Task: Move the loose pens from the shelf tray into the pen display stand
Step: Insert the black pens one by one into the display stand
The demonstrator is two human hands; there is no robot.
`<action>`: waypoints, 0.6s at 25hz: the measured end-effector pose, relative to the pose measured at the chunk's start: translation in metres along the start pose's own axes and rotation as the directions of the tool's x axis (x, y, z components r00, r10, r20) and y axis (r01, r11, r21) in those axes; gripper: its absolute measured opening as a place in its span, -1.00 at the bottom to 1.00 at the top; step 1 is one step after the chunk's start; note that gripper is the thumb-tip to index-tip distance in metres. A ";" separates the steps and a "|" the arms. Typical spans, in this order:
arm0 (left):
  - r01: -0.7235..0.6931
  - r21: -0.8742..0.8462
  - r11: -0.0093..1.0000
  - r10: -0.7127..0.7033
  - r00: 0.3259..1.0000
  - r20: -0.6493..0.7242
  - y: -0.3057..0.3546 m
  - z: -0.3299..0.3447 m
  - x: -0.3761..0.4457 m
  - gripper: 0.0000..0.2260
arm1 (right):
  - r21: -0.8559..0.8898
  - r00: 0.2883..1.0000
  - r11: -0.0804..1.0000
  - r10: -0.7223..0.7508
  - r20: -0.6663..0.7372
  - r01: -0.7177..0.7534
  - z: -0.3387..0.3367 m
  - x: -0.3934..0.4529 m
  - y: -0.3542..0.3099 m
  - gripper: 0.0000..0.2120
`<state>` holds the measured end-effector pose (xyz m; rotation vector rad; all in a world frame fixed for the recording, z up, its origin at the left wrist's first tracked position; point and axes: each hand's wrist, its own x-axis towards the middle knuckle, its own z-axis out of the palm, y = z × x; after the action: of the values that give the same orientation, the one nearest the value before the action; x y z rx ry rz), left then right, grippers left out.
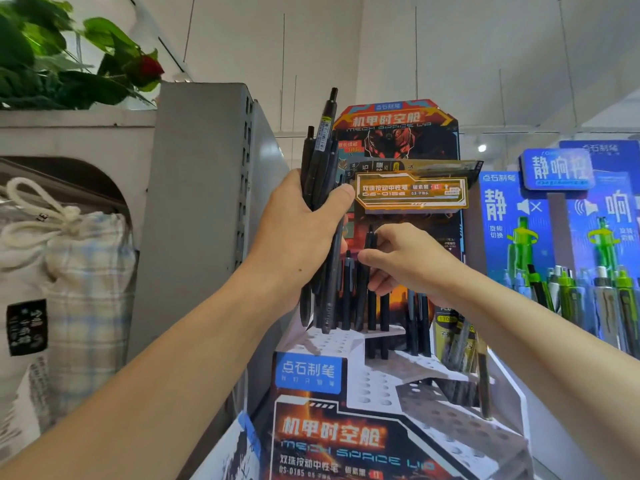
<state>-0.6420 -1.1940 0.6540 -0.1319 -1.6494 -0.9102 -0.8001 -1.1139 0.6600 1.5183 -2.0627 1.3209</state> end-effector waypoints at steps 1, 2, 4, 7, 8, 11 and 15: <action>0.004 0.003 1.000 -0.004 1.000 -0.001 0.000 0.000 0.000 -0.83 | -0.012 1.000 1.000 0.004 0.016 -0.004 0.001 0.000 -0.001 -0.91; 0.010 0.005 1.000 -0.010 1.000 -0.004 -0.001 -0.001 0.000 -0.83 | -0.026 0.999 1.000 0.016 0.036 -0.015 0.002 0.001 -0.001 -0.91; 0.020 0.003 1.000 -0.020 1.000 -0.011 -0.001 -0.002 0.000 -0.85 | -0.048 0.994 0.997 0.066 0.083 -0.062 0.005 0.002 -0.001 -0.84; 0.014 0.005 1.000 -0.014 1.000 -0.009 0.000 -0.003 0.000 -0.89 | -0.078 0.981 0.990 0.124 0.152 -0.113 0.007 0.002 -0.001 -0.78; 0.014 0.005 1.000 -0.014 1.000 -0.005 0.000 -0.003 -0.001 -0.87 | -0.096 0.978 0.988 0.138 0.155 -0.124 0.007 0.001 -0.001 -0.77; 0.023 -0.001 1.000 -0.023 1.000 0.001 0.000 -0.001 -0.001 -0.85 | -0.148 0.976 0.977 0.172 0.133 -0.152 0.004 0.000 0.000 -0.74; 0.043 -0.021 0.999 -0.043 0.999 0.029 0.001 0.001 -0.002 -0.83 | -0.198 0.977 0.970 0.166 0.136 -0.138 0.007 -0.002 0.001 -0.70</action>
<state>-0.6418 -1.1920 0.6526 -0.1251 -1.6753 -0.9627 -0.7982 -1.1182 0.6548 1.4431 -2.3664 1.0510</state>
